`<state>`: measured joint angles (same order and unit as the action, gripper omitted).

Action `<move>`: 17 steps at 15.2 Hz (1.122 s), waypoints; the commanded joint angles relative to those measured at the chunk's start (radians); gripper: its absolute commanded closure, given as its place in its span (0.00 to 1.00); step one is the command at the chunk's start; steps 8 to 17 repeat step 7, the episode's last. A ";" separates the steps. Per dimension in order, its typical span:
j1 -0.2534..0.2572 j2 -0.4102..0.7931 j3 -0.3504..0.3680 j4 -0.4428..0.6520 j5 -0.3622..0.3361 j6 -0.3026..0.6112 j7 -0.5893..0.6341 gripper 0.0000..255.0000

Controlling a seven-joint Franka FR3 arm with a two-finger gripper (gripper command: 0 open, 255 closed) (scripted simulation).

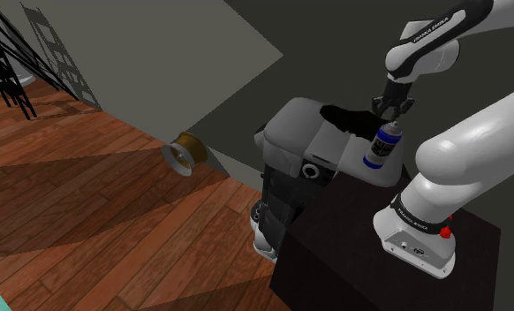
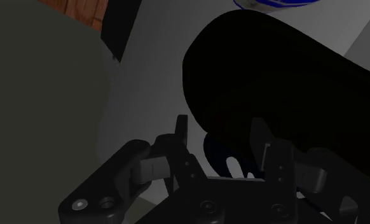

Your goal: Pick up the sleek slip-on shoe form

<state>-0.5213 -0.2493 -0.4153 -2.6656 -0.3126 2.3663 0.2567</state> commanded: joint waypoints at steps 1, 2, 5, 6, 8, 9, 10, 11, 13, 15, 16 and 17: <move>-0.001 -0.026 0.005 0.012 0.000 -0.037 0.000 1.00; -0.001 -0.039 0.008 0.017 -0.001 -0.054 -0.001 1.00; -0.002 -0.073 0.015 0.034 -0.001 -0.105 -0.002 1.00; -0.002 -0.075 0.016 0.035 -0.001 -0.108 -0.002 1.00; -0.002 -0.075 0.016 0.035 -0.001 -0.108 -0.002 1.00; -0.002 -0.075 0.016 0.035 -0.001 -0.108 -0.002 1.00; -0.002 -0.075 0.016 0.035 -0.001 -0.108 -0.002 1.00; -0.002 -0.075 0.016 0.035 -0.001 -0.108 -0.002 1.00; -0.002 -0.075 0.016 0.035 -0.001 -0.108 -0.002 1.00; -0.002 -0.075 0.016 0.035 -0.001 -0.108 -0.002 1.00; -0.002 -0.075 0.016 0.035 -0.001 -0.108 -0.002 1.00; -0.002 -0.075 0.016 0.035 -0.001 -0.108 -0.002 1.00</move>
